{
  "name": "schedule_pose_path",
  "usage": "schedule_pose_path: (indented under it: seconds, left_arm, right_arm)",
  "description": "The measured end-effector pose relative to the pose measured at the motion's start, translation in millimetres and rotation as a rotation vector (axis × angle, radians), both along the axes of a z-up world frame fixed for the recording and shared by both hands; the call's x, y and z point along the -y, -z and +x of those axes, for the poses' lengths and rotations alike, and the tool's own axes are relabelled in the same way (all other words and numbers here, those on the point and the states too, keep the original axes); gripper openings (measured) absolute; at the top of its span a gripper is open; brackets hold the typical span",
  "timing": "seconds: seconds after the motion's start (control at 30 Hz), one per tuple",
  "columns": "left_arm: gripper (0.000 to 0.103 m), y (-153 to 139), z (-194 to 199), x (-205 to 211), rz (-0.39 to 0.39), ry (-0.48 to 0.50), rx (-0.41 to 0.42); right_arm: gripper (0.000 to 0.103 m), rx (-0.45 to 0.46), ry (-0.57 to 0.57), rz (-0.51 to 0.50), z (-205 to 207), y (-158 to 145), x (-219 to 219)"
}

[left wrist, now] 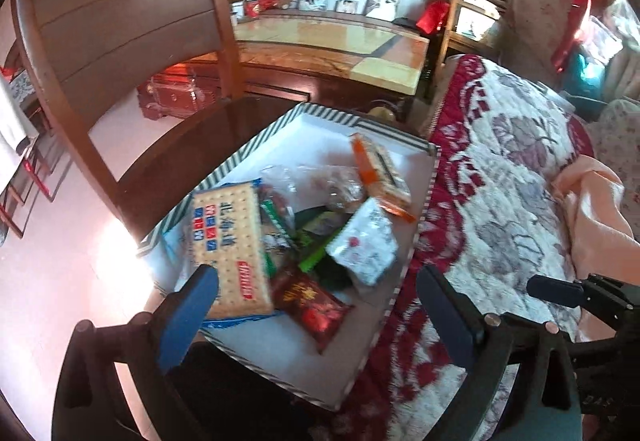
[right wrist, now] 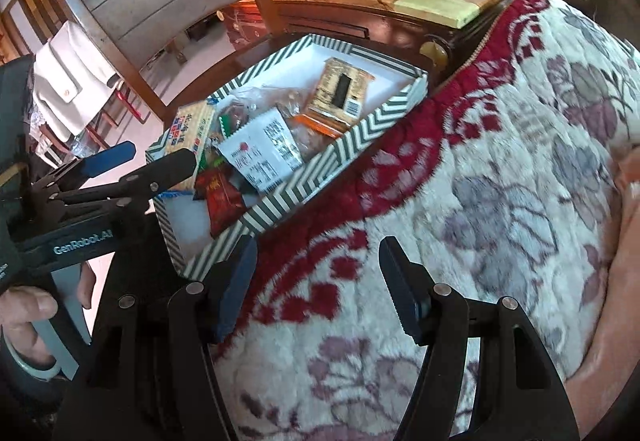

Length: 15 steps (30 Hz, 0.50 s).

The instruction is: Organize snacks

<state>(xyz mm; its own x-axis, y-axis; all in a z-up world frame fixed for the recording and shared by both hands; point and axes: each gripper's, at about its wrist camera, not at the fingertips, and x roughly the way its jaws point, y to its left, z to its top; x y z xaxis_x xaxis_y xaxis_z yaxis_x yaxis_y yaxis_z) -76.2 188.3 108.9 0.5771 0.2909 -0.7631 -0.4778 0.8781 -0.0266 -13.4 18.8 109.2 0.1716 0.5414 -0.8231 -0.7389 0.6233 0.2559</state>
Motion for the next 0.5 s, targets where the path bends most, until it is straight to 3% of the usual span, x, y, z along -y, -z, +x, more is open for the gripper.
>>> schedule_pose_path:
  seconds: [0.5]
  left_arm:
    - [0.1, -11.4, 0.8, 28.3, 0.034, 0.061, 0.037]
  right_arm:
    - [0.064, 0.001, 0.042, 0.003, -0.8, -2.3, 27.1]
